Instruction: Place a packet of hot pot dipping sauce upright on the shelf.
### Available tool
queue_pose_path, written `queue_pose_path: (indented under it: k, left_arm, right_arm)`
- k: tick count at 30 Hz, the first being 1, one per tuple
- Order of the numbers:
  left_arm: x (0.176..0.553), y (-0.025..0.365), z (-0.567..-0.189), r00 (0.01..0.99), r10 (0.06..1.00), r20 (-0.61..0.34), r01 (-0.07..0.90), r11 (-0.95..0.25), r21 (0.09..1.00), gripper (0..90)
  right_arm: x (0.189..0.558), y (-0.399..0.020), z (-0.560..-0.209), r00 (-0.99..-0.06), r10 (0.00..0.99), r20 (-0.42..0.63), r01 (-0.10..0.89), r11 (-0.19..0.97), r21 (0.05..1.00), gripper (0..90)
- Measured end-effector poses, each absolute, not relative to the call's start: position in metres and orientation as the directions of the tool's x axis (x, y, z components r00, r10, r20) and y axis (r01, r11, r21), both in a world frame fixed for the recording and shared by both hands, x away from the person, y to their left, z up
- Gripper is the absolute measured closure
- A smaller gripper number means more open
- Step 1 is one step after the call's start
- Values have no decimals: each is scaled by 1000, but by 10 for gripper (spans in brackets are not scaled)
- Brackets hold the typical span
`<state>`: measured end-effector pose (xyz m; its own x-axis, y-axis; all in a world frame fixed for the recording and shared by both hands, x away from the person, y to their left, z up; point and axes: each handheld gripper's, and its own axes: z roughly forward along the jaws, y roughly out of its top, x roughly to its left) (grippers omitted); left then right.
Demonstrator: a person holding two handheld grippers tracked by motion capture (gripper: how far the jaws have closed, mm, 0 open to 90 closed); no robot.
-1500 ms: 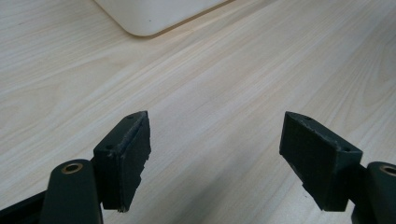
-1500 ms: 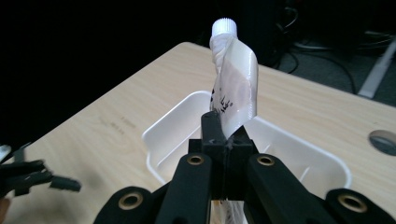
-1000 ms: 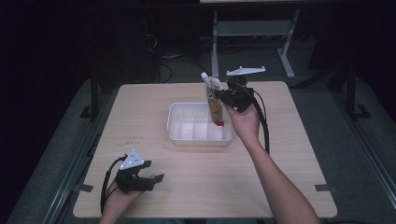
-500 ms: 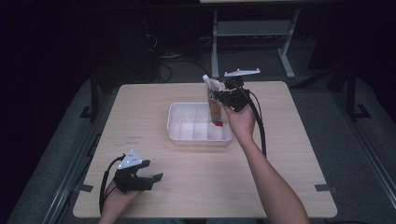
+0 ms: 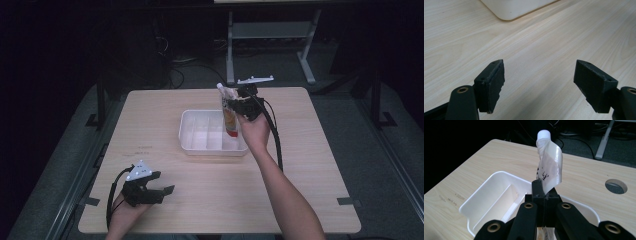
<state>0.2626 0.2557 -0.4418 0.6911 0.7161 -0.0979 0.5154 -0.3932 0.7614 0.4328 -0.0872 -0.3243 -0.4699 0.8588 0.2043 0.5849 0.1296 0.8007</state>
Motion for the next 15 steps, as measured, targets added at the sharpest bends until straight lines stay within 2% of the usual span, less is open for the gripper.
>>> queue_pose_path:
  k: [15]
  left_arm:
    - [263,255,-442,691,716,-102,517,-391,761,243]
  right_arm:
    - [437,-83,-344,-441,868,226,618,111,779,891]
